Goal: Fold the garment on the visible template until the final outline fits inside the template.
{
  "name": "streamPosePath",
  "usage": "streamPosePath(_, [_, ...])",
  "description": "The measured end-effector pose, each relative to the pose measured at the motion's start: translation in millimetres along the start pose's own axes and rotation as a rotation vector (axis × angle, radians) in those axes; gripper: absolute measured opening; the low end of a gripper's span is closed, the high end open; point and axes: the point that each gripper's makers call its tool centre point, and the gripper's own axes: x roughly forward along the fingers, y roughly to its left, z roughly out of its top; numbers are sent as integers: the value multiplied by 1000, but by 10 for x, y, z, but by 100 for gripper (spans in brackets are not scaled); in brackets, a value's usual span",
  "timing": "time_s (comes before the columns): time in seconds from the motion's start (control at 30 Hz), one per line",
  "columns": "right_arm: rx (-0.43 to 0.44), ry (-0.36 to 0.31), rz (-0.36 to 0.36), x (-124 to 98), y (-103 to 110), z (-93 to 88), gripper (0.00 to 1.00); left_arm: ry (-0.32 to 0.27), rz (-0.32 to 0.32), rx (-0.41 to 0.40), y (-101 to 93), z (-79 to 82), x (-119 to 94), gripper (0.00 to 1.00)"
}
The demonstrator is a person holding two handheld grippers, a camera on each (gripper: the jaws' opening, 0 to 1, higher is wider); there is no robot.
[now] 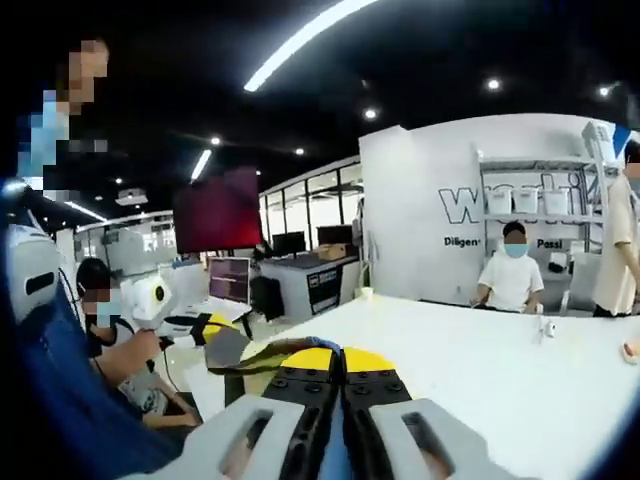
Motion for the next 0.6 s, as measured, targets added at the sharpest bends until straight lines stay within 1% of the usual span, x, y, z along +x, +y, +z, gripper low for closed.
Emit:
streamPosePath(0.03, [26,1,16,73,-54,-56,0,5,18,-6,50,-85,73,0])
streamPosePath(0.07, [63,19,20,128,-90,-121,0,33,19,-18,120,-207,105,0])
streamPosePath(0.1, [57,54,12,210,-169,-229,0,62,18,-1,160,-348,168,0])
streamPosePath(0.13, [54,100,2,293,-256,-364,0,114,22,1,124,-436,154,0])
streamPosePath(0.17, [60,125,-9,356,-382,-437,0,103,21,6,138,-474,207,0])
streamPosePath(0.2, [63,133,-14,385,-425,-474,0,103,23,11,150,-503,238,0])
streamPosePath(0.23, [71,150,-11,389,-401,-618,0,139,29,7,184,-631,303,0])
streamPosePath(0.27, [84,171,-10,463,-482,-740,0,145,30,9,234,-745,388,0])
streamPosePath(0.3, [113,187,-32,548,-582,-850,0,160,36,-1,265,-854,464,0])
streamPosePath(0.33, [102,192,-36,580,-619,-886,0,166,38,-3,285,-921,522,0])
streamPosePath(0.37, [93,220,-43,662,-710,-1010,0,178,42,-11,302,-999,575,0])
streamPosePath(0.4, [109,240,-55,705,-768,-1095,0,191,43,-9,326,-1076,634,0])
streamPosePath(0.43, [94,262,-58,820,-885,-1189,0,209,41,-28,343,-1174,704,0])
streamPosePath(0.53, [121,264,-59,952,-967,-1331,0,226,38,-45,396,-1343,853,0])
streamPosePath(0.57, [137,261,-60,987,-997,-1368,0,222,36,-43,412,-1382,894,0])
streamPosePath(0.6, [134,256,-68,1075,-1111,-1440,0,219,35,-48,424,-1414,935,0])
